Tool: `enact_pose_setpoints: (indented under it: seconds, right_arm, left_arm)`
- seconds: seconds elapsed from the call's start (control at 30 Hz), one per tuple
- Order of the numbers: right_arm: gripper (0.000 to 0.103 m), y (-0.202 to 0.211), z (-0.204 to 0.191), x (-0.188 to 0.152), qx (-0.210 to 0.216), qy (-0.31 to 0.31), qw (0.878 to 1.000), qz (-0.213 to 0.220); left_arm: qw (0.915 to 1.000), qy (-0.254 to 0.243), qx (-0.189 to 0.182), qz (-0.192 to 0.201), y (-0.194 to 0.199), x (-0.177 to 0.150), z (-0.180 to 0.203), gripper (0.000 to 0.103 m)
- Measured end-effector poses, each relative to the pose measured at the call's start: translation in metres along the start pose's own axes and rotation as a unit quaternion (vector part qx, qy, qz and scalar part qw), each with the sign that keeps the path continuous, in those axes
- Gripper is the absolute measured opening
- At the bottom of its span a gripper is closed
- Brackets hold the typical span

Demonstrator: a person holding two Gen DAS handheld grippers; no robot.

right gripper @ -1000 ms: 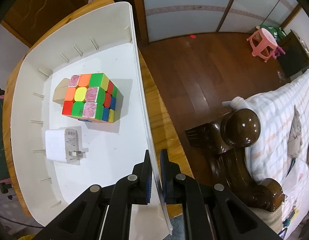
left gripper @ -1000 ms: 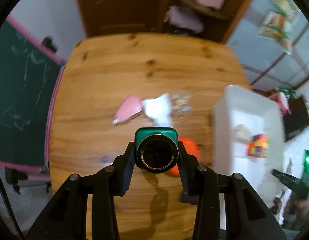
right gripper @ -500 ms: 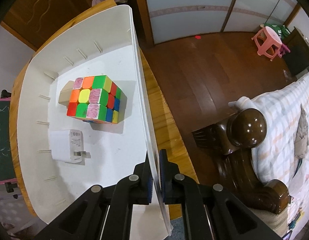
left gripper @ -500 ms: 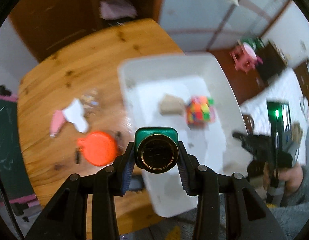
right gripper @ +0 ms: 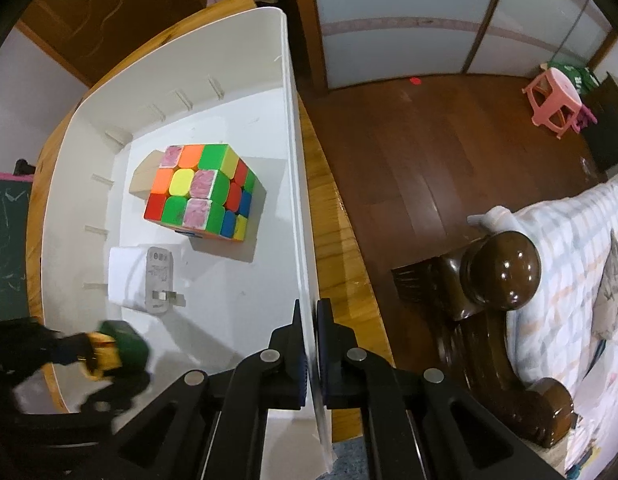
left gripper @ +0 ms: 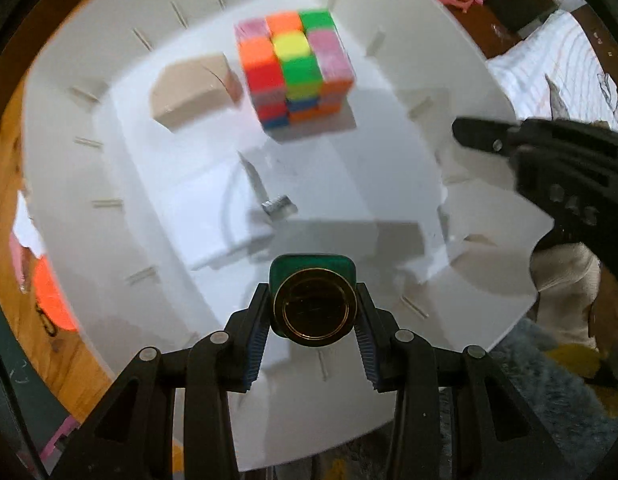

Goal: Organize rigid objects
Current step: 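Carry the green jar into the bin and open the left tool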

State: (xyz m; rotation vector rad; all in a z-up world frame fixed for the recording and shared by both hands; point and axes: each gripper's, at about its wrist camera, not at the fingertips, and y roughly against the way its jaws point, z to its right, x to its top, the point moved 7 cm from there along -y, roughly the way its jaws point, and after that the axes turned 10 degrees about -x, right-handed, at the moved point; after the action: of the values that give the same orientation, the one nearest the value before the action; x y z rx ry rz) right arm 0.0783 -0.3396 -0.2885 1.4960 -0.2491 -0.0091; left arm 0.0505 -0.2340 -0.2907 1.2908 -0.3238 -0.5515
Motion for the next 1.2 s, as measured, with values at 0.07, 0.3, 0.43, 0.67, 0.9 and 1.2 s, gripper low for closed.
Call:
enact_pose_setpoints:
  seconds: [0.07,0.3,0.43,0.67,0.9,1.2]
  right_arm:
    - [0.003,0.000,-0.001,-0.001,-0.002,0.012,1.000,0.002]
    - [0.003,0.000,-0.002,-0.001,0.004,0.031,1.000,0.001]
    - [0.003,0.001,-0.002,-0.001,0.005,0.038,0.999,0.000]
    - [0.003,0.001,-0.003,0.000,0.006,0.039,0.999,-0.003]
    - [0.003,0.001,-0.002,0.001,0.007,0.032,0.999,-0.007]
    - [0.003,0.000,-0.001,0.001,0.003,0.016,1.000,-0.010]
  left_arm:
    - [0.9999,0.008,0.005,-0.012,-0.010,-0.002,-0.001,0.044]
    - [0.9986,0.030,0.033,-0.029,-0.027,-0.007,-0.005,0.051]
    - [0.9986,0.036,0.038,-0.009,-0.018,-0.007,-0.002,0.078]
    - [0.9968,0.052,0.057,0.022,0.004,-0.012,-0.003,0.081]
    - [0.9942,0.070,0.055,0.061,0.040,-0.025,-0.008,0.081]
    - [0.9885,0.074,0.067,0.114,0.086,-0.035,-0.032,0.081]
